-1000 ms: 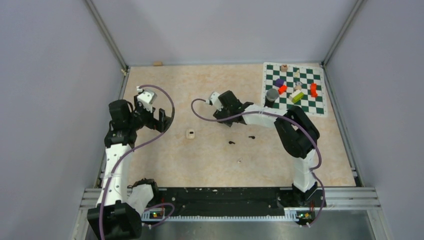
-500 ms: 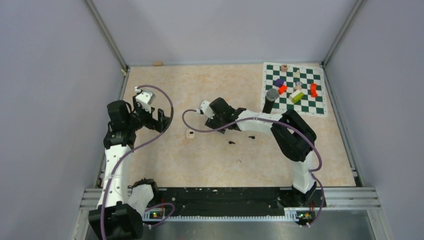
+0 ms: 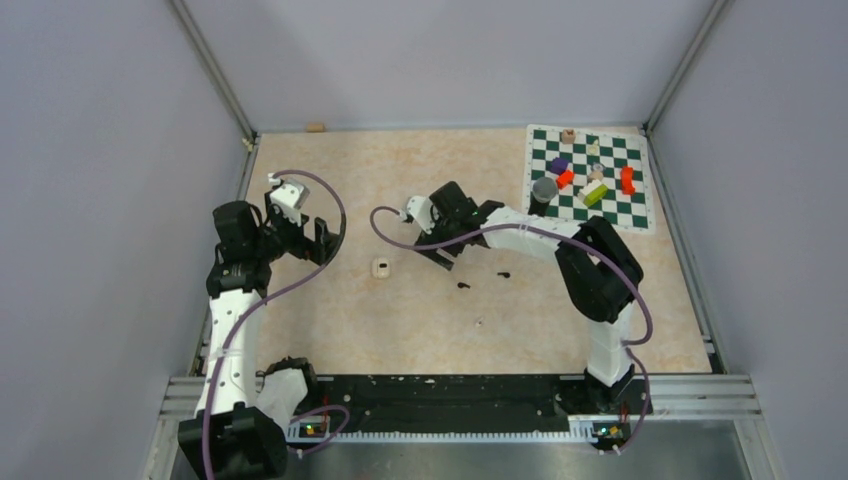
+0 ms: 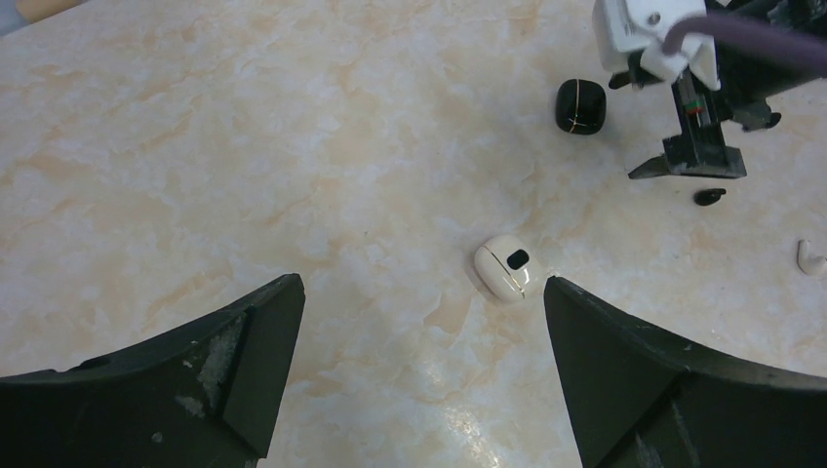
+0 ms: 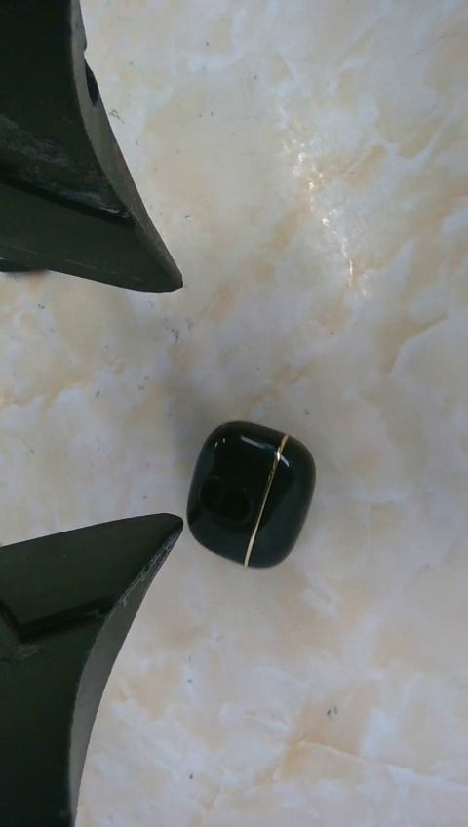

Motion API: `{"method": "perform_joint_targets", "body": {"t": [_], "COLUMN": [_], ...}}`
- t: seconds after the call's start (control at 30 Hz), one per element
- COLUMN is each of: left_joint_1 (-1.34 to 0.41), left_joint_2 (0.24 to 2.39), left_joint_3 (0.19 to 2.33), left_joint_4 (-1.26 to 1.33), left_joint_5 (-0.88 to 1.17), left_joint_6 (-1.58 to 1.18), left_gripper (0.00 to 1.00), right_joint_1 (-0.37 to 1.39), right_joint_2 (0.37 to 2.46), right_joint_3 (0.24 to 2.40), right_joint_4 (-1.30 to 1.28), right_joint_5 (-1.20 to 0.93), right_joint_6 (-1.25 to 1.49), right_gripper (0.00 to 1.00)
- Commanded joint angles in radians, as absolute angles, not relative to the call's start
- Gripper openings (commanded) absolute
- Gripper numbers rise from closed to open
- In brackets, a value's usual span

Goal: Insert the wireless bluetooth earbuds into the charging case
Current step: Adjust the charging case at the center of the board.

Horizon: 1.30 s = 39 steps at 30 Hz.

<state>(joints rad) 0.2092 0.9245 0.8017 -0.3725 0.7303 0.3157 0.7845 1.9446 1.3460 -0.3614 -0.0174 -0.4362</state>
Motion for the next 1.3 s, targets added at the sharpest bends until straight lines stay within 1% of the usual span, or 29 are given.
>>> {"method": "perform_joint_targets", "body": {"t": [0.0,0.07,0.2,0.4,0.47,0.63,0.73,0.97,1.17,1.27], "left_joint_1": [0.222,0.224,0.226,0.241,0.249,0.257,0.26,0.273,0.287,0.295], "left_joint_2": [0.908,0.912,0.917,0.917,0.915,0.919,0.919,0.916,0.904,0.904], "left_joint_3": [0.802,0.804,0.805,0.807,0.805,0.805,0.806,0.806,0.805,0.803], "left_joint_4": [-0.333,-0.333,-0.333,-0.333,-0.334,-0.333,-0.333,-0.333,-0.333,-0.334], "left_joint_5": [0.758,0.761,0.762,0.77,0.779,0.789,0.791,0.802,0.817,0.825], "left_joint_6": [0.307,0.304,0.302,0.296,0.295,0.293,0.293,0.289,0.286,0.284], "left_gripper": [0.99,0.99,0.99,0.99,0.99,0.99,0.99,0.99,0.99,0.99], "right_joint_1": [0.707,0.692,0.686,0.633,0.621,0.591,0.58,0.574,0.574,0.574], "right_joint_2": [1.902,1.931,1.964,2.055,2.071,2.088,2.096,2.136,2.149,2.15], "right_joint_3": [1.458,1.496,1.533,1.637,1.638,1.635,1.633,1.644,1.646,1.651], "right_joint_4": [-0.434,-0.446,-0.431,-0.481,-0.479,-0.463,-0.462,-0.519,-0.54,-0.575], "right_joint_5": [-0.192,-0.197,-0.14,-0.255,-0.271,-0.278,-0.296,-0.427,-0.458,-0.508], "right_joint_6": [-0.372,-0.343,-0.314,-0.214,-0.195,-0.148,-0.141,-0.158,-0.171,-0.195], "right_gripper": [0.84,0.84,0.84,0.84,0.85,0.91,0.92,0.93,0.94,0.95]}}
